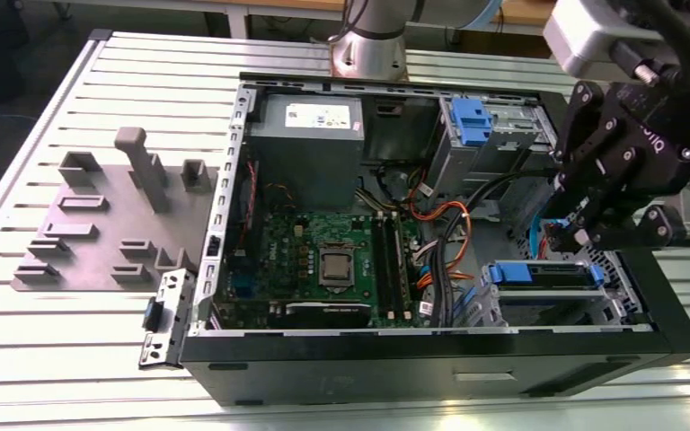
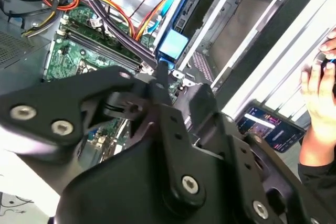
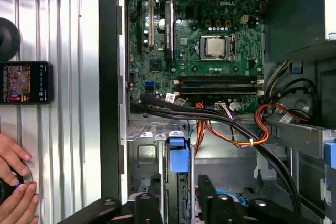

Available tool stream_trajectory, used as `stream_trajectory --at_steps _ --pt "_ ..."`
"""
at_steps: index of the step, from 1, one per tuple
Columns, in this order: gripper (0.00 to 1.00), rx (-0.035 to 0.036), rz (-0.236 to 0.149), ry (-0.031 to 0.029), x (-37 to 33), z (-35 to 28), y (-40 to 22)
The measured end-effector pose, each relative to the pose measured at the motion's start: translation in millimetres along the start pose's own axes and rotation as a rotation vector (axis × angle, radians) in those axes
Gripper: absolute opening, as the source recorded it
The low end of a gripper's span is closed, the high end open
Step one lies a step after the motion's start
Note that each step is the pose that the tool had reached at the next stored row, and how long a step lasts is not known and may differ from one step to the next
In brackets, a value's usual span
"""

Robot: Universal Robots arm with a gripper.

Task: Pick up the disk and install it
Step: 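Insert the disk into the insertion slot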

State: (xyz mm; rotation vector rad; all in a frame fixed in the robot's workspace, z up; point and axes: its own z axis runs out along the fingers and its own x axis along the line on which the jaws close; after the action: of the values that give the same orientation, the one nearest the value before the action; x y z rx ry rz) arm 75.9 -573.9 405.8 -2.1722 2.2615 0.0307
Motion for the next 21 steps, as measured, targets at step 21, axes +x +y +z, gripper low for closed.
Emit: stream_trajectory --at_steps 21 --pt "0.11 0.0000 0.000 0.0000 1.3 38.1 -0.5"
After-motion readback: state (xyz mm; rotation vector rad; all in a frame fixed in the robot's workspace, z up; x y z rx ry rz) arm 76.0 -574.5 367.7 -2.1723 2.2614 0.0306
